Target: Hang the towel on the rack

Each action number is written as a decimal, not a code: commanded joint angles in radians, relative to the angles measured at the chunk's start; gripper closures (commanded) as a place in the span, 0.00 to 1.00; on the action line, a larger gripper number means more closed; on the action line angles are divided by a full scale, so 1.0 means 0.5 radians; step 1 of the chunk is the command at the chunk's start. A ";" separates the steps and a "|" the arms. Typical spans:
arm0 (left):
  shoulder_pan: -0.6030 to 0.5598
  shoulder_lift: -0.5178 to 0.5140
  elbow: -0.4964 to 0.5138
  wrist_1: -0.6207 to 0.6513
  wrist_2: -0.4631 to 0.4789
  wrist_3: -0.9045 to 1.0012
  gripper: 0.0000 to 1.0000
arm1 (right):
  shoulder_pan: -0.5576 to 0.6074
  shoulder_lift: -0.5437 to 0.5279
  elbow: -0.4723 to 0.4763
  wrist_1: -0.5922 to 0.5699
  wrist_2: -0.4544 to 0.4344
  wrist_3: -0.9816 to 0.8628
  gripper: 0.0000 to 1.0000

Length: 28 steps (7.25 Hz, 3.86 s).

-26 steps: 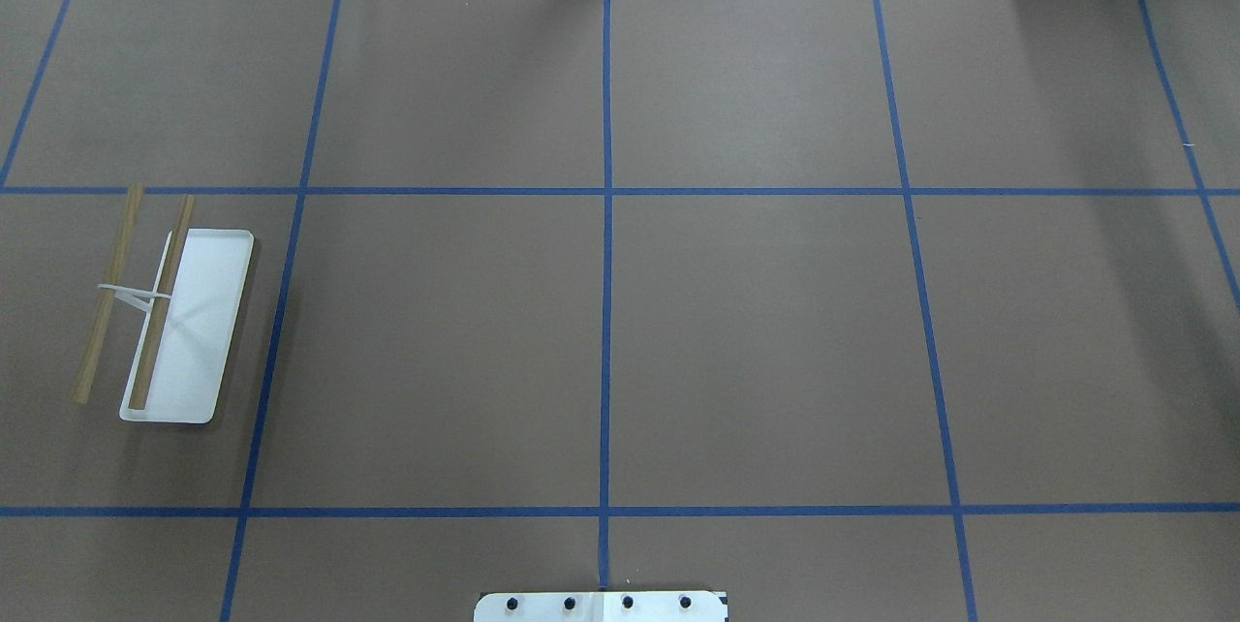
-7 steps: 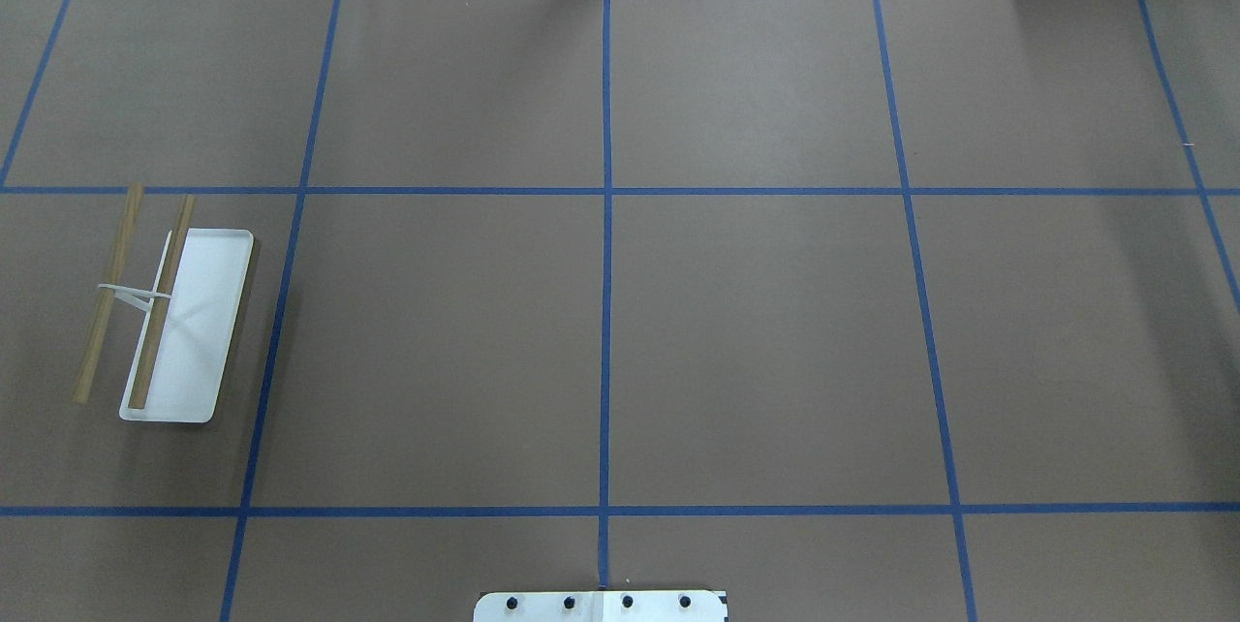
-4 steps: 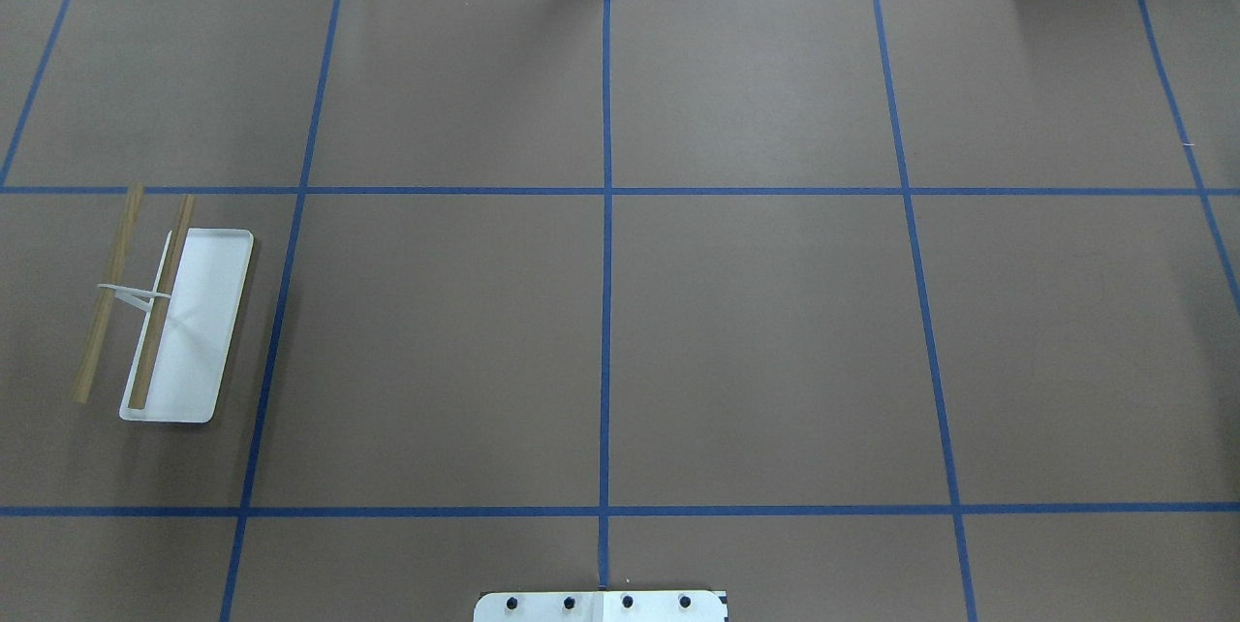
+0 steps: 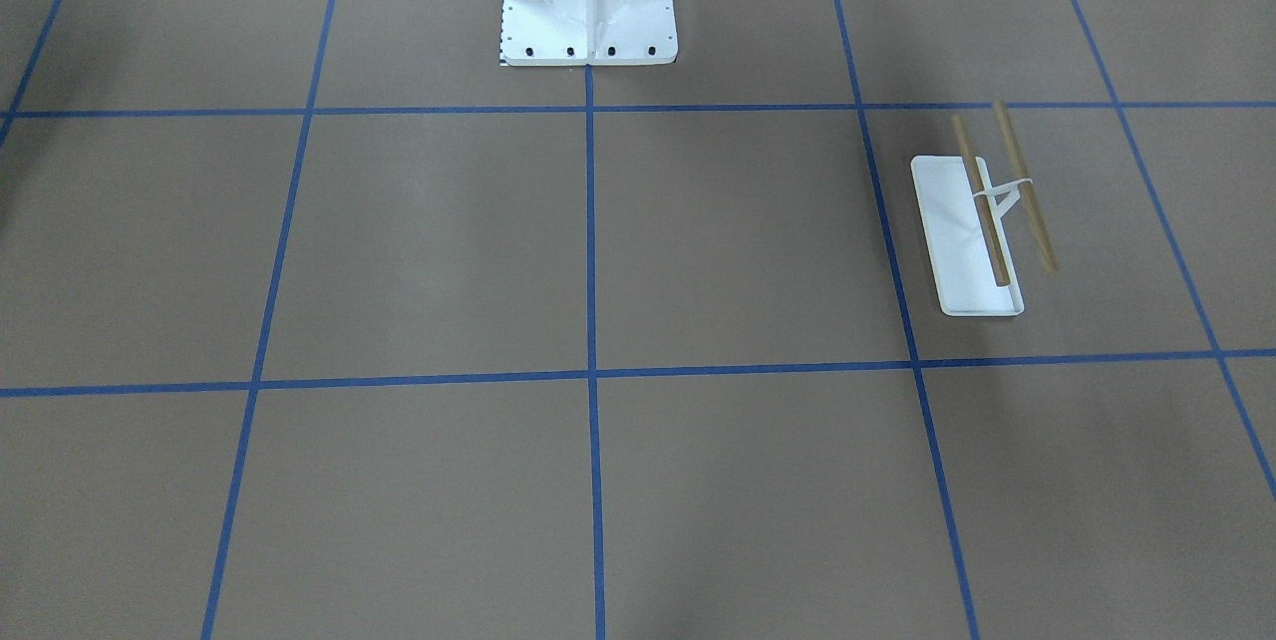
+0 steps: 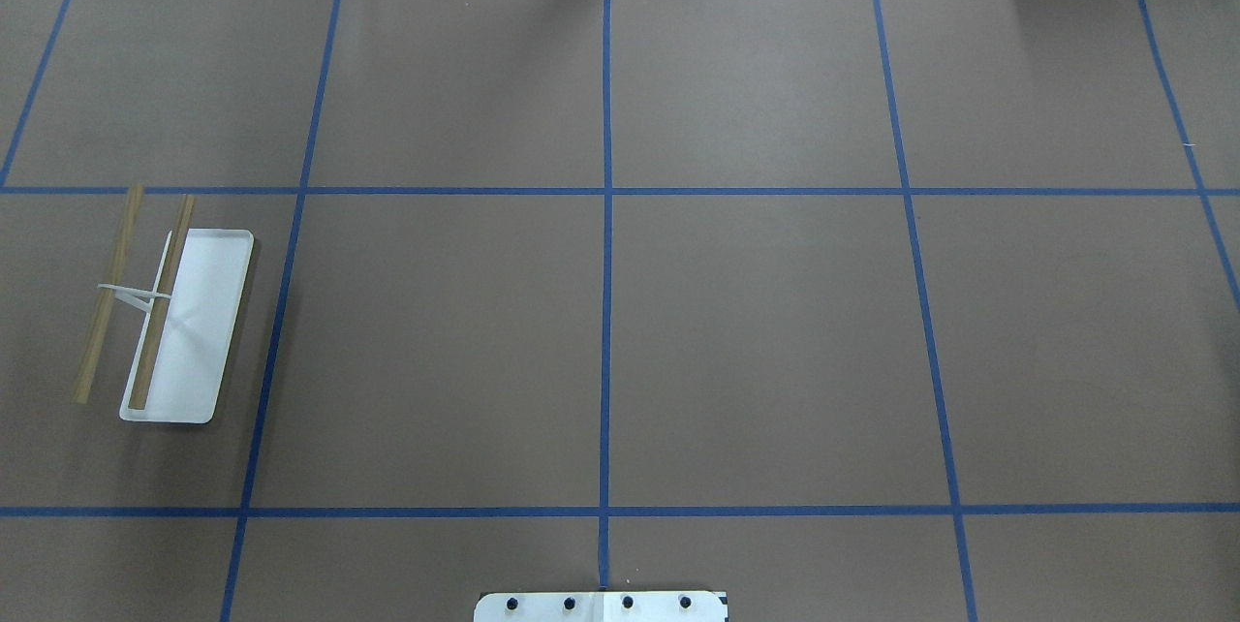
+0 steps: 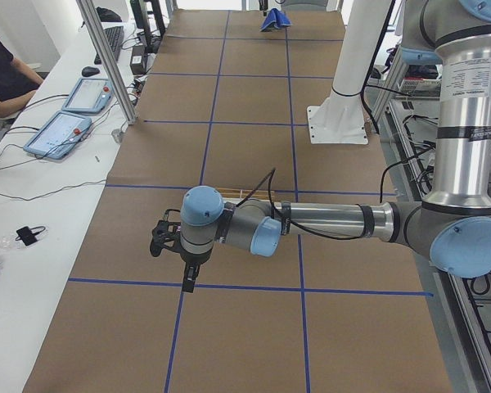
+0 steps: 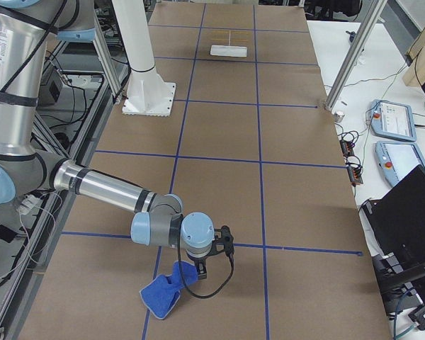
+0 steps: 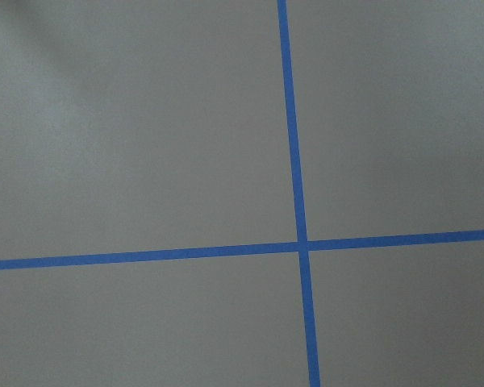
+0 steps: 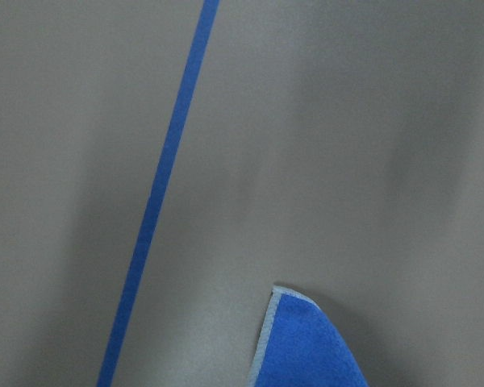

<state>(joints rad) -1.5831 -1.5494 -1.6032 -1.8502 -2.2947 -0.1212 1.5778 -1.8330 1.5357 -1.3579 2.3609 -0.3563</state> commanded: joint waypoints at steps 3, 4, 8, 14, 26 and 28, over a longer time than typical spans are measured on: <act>0.000 -0.003 -0.006 -0.006 -0.070 0.000 0.02 | 0.078 0.141 0.003 -0.443 -0.383 -0.547 0.00; 0.000 -0.003 -0.009 -0.006 -0.074 0.000 0.02 | 0.078 0.135 -0.022 -0.447 -0.390 -0.573 0.00; 0.000 -0.003 -0.003 -0.006 -0.074 0.000 0.02 | 0.066 0.123 -0.138 -0.429 -0.390 -0.765 0.00; 0.006 -0.006 -0.006 -0.006 -0.077 0.000 0.02 | 0.047 0.116 -0.283 -0.429 -0.301 -0.880 0.00; 0.006 -0.049 -0.012 -0.039 -0.376 -0.015 0.02 | 0.210 0.391 0.142 -0.410 -0.086 -0.861 1.00; 0.046 -0.226 -0.045 -0.045 -0.414 -0.483 0.02 | 0.173 0.686 0.507 -1.000 -0.007 -0.852 1.00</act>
<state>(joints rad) -1.5752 -1.6076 -1.6186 -1.8720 -2.4821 -0.2395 1.6742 -1.5781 1.6839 -1.6922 2.3299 -0.7851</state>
